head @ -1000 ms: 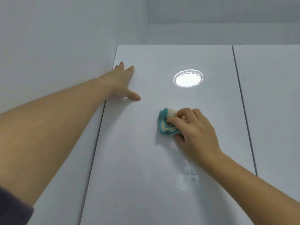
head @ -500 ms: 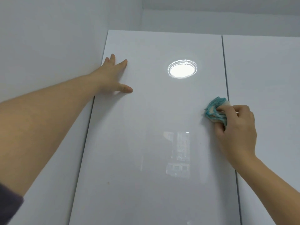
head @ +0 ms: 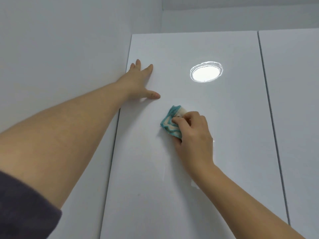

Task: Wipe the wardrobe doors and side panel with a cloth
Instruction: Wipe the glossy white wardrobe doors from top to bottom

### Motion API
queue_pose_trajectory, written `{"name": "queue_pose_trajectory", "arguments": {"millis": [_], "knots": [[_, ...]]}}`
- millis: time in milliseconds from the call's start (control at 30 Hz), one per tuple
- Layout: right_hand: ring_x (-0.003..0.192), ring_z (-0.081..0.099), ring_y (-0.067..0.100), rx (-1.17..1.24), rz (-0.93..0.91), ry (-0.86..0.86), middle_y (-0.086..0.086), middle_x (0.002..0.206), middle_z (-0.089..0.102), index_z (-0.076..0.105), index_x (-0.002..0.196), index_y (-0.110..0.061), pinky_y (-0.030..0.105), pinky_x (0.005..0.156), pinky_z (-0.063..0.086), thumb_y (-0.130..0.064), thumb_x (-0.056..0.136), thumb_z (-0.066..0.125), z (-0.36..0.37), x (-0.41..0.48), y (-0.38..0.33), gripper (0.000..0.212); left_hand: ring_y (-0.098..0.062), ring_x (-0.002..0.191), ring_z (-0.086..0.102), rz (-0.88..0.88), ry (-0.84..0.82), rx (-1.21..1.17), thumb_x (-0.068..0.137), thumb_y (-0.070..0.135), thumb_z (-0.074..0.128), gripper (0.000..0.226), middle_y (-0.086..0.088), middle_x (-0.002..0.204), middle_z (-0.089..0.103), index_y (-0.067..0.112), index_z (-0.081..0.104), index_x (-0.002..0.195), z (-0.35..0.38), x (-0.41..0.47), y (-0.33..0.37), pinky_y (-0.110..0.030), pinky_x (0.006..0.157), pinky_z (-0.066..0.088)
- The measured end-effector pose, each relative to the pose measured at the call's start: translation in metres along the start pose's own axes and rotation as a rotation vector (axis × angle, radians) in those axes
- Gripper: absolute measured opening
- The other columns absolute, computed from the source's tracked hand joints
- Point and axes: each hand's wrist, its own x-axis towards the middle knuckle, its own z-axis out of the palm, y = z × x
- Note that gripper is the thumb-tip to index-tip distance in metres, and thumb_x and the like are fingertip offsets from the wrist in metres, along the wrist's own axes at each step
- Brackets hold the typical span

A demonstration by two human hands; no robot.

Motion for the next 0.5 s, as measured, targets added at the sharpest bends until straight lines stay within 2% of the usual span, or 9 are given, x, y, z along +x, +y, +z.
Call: {"name": "queue_pose_trajectory", "arguments": {"millis": [133,500], "knots": [[0.075,0.049,0.025,-0.009,-0.065,-0.012,0.005,0.088,0.056,0.068,0.087,-0.01,0.024,0.053,0.027,-0.003,0.062,0.078,0.024,0.005,-0.027,0.028,-0.027,0.148,-0.011,0.008,0.01,-0.01,0.074,0.059,0.071,0.113,-0.012,0.16,-0.016,0.027,-0.002,0.154,0.0,-0.001,0.0,-0.044,0.119,0.012],[0.066,0.046,0.025,0.012,-0.187,-0.012,0.007,0.078,0.054,0.064,0.079,-0.008,0.028,0.046,0.029,0.005,0.053,0.077,0.055,0.014,-0.069,0.032,-0.024,0.148,-0.01,0.011,0.024,-0.02,0.078,0.058,0.068,0.108,-0.009,0.16,-0.017,0.027,-0.002,0.154,-0.001,-0.007,0.001,-0.042,0.119,0.012]]}}
